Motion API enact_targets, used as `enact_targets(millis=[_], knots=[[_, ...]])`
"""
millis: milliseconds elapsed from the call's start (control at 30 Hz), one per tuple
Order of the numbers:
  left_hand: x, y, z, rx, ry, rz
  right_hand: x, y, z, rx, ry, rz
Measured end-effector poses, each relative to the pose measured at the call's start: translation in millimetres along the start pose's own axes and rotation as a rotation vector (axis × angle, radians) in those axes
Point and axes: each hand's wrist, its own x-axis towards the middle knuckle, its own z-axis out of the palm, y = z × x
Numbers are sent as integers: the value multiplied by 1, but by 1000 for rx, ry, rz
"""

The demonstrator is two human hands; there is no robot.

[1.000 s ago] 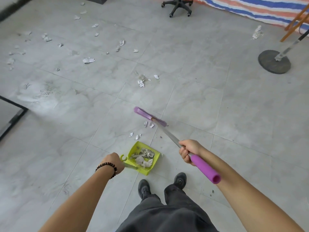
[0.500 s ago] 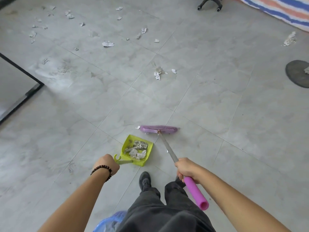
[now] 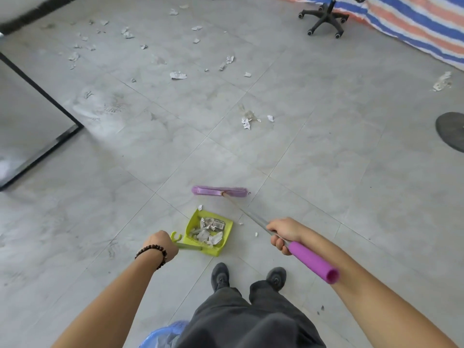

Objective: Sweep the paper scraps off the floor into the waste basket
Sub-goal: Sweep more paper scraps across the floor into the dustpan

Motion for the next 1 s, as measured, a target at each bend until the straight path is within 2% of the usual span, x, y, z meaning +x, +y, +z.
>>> enact_targets(millis=[133,267,367,533,700,833,1000], knots=[[-5,-26,10,-23,-17,-30,34,-2,44,-231,121,-140],[-4,-38,19,7,-17,-19,45,22,64,-510,107,-149],[-3,-38,19,39,-27,-8,29,37,52,-594,81,-131],[-4,-28,6,46,-35,57,-8,48,-7,-249,32,51],[0,-16,-4,103,-9,117,-28,77,-12,40,64,27],[4,1,-6,265,38,217,-28,93,-3,237,114,45],[0,27,1,477,69,330,-6,116,21,330,205,-47]])
